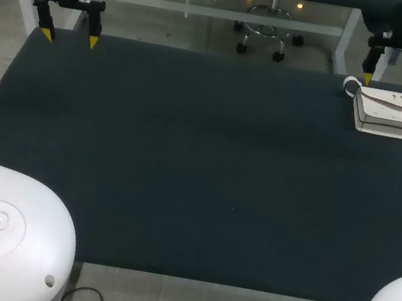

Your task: Pick up the bag, open it, inspect its contents, close it, and place it on the opposite side

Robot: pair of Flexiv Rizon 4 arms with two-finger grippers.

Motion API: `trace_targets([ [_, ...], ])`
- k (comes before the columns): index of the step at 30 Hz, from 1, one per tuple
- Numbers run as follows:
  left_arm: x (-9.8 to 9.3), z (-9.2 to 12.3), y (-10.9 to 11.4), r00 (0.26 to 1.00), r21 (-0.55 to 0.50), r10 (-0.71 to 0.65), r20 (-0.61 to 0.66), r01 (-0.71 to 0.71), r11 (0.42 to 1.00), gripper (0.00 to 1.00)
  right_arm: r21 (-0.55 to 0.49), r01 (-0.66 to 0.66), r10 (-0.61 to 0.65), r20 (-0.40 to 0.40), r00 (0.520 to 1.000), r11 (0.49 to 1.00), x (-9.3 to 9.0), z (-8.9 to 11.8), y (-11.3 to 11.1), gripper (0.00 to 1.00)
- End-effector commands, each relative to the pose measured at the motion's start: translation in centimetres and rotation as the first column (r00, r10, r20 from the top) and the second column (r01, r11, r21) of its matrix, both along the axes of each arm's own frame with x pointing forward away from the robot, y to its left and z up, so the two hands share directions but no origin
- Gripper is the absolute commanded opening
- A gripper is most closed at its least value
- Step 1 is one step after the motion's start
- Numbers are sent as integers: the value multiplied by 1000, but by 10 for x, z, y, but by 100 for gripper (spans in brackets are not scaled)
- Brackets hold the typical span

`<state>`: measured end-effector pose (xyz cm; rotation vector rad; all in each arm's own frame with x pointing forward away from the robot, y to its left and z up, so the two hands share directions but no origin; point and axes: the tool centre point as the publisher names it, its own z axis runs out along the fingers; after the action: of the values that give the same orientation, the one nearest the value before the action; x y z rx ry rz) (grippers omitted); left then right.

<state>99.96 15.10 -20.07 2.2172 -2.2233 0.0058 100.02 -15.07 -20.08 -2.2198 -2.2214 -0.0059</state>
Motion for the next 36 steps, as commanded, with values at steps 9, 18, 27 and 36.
trace_targets([
  [9, 0, 1, -1, 1000, 2, 1, -1, -1, 1000, 100, -2, 0, 0, -2, 1000, 1000, 0, 1, 1, 100],
  [18, -1, 1, -6, 996, 5, -81, 43, 81, 997, 100, -1, -1, 1, -2, 1000, 1000, 1, 0, -1, 100],
  [27, -14, -13, -17, 886, -75, -425, 186, 444, 893, 100, 16, -28, 28, 10, 1000, 999, 6, -6, -25, 100],
  [36, -24, -31, -34, 700, -61, -653, 290, 695, 717, 100, 54, -45, 43, 44, 998, 998, 15, -16, -65, 100],
])
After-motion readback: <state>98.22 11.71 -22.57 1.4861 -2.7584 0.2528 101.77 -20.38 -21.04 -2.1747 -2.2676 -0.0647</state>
